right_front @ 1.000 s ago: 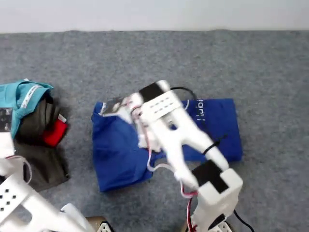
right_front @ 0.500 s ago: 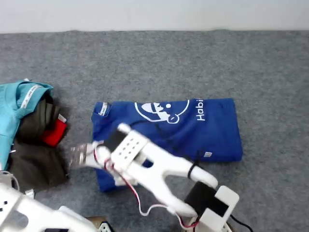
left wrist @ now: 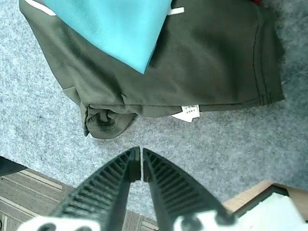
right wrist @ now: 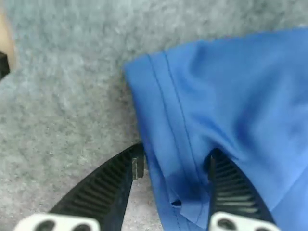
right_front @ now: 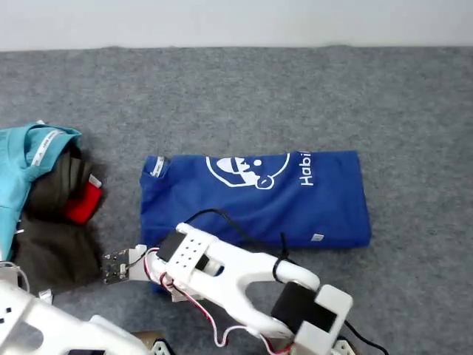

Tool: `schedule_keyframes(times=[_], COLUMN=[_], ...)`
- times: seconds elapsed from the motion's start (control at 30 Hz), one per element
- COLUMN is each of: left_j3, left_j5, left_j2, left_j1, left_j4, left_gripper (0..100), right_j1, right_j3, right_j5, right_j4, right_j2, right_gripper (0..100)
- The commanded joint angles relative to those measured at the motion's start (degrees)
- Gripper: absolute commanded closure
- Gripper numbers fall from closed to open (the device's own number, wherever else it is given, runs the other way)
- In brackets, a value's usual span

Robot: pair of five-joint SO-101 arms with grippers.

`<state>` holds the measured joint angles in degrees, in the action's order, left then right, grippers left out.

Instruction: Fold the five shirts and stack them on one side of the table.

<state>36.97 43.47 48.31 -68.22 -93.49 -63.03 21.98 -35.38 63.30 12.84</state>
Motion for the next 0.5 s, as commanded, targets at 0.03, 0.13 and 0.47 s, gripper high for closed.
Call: schedule_keyframes(times=[0.03,0.13,0.47], left_j3=[-0.4,-0.6,-0.7], left_j5=[0.3,0.3,0.3], left_j2=[1.1,1.1,1.1], left_j1=[-0.1,-0.1,0.0], left_j4=[1.2,1.2,1.2], left_gripper=[98,98,98], right_j1=[-0.1,-0.3,1.5], right_j3=[-6.7,-11.7,-20.0], right_j5=[-0.2,-0.4,-0.4], right_j4=[2.6,7.3,11.8], right_j2=[5.9,9.9,13.8], right_gripper=[83.1,92.5,98.8])
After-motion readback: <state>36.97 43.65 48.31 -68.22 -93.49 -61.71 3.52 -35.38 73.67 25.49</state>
